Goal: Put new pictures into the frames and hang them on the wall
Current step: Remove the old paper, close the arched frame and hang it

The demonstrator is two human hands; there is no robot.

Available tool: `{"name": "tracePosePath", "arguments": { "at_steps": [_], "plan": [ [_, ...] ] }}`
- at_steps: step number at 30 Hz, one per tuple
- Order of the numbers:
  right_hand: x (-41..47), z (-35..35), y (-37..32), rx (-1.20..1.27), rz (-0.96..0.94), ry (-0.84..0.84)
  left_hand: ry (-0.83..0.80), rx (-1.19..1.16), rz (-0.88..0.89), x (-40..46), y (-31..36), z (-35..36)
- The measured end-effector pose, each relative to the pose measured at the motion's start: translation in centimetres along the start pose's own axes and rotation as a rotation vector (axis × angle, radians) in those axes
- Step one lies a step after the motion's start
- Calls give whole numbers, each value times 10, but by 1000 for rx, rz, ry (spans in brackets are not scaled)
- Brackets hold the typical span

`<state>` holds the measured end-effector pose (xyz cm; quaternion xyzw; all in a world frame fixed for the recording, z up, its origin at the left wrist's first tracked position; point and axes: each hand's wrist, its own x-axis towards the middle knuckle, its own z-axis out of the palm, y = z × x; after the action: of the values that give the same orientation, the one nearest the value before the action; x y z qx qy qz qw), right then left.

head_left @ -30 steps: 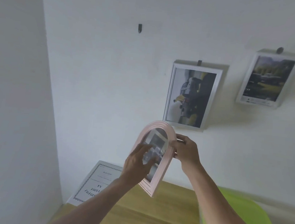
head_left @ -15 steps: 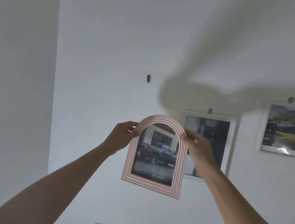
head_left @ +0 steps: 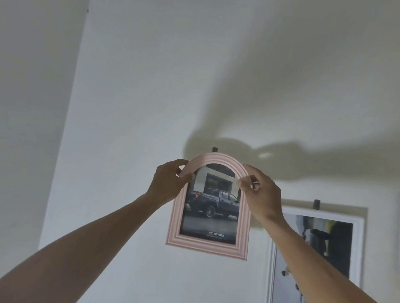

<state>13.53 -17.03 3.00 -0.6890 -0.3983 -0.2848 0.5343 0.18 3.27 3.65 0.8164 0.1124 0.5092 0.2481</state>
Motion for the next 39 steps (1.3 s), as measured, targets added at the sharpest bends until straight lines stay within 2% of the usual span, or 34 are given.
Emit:
{"name": "tracePosePath", "arguments": {
  "at_steps": [9,15,18,21,24,39],
  "plan": [
    [19,34,20,-87,-91,48,33,81,31,22,-31,19],
    [17,48,35,-119,-201,140,26,321,120,22,-36,20],
    [13,52,35,-222,-195,156,18,314,122,21,-37,20],
    [11,52,34,-427,-192,177,18,322,133,20,-38,20],
    [12,51,35,-499,-210,162,25,325,149,20,-39,20],
    [9,38,34,-382,-255,132,51,279,115,19,-42,23]
  ]
}}
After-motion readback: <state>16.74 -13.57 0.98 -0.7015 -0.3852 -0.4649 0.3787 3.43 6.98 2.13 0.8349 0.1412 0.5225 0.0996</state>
